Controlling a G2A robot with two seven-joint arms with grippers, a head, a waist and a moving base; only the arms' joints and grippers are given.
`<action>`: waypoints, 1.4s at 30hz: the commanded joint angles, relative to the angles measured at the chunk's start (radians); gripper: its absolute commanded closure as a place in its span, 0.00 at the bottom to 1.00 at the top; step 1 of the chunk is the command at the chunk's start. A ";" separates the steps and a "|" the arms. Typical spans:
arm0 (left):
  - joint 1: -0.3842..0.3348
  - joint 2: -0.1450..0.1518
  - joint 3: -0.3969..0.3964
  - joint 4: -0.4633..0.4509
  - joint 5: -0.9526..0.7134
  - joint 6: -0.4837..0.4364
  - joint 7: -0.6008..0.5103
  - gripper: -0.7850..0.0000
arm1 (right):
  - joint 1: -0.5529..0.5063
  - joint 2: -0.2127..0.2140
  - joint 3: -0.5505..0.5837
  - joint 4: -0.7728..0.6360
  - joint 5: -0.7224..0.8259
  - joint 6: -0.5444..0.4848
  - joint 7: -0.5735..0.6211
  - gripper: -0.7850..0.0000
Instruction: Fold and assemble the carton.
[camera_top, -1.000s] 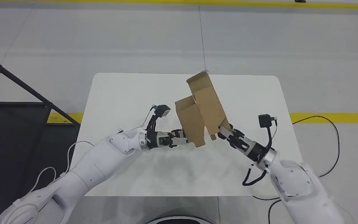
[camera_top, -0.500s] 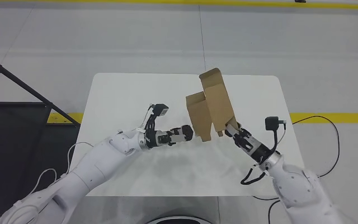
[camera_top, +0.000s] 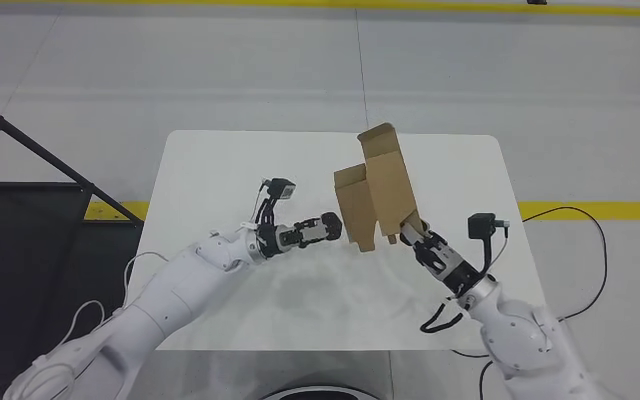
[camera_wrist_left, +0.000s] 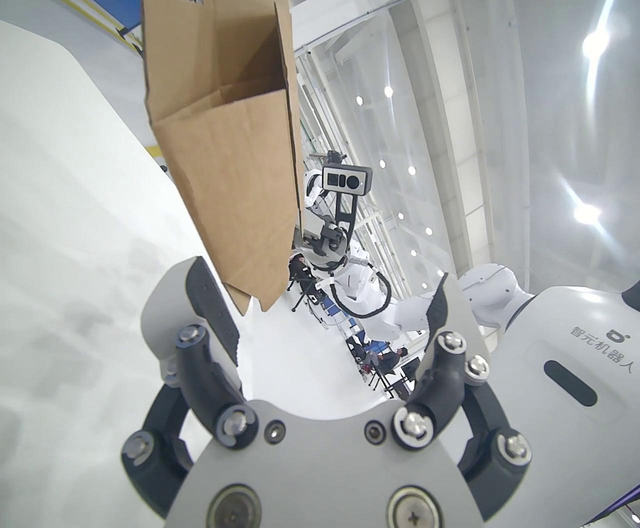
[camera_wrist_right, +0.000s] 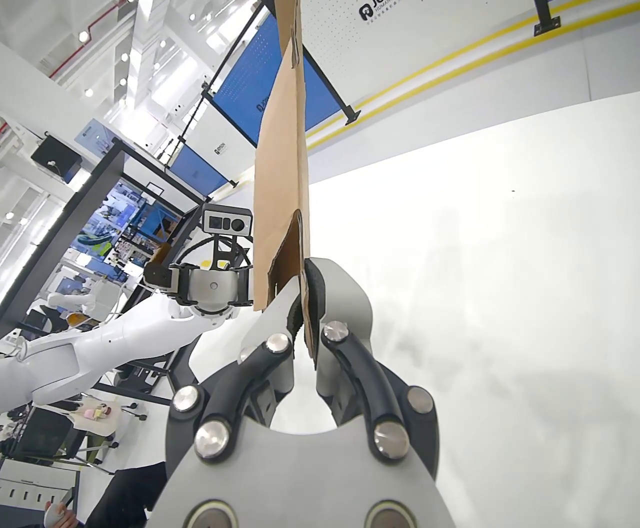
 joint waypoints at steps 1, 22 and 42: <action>-0.002 -0.005 -0.001 0.005 0.001 0.001 -0.001 0.00 | -0.001 -0.001 0.000 0.000 -0.007 0.001 0.000 1.00; -0.002 -0.037 -0.028 0.013 0.036 0.017 -0.017 0.00 | 0.005 -0.023 -0.037 -0.017 -0.129 0.069 -0.022 1.00; 0.000 -0.056 -0.058 0.006 0.064 0.038 -0.038 0.00 | -0.003 -0.046 -0.083 -0.044 -0.263 0.131 -0.068 1.00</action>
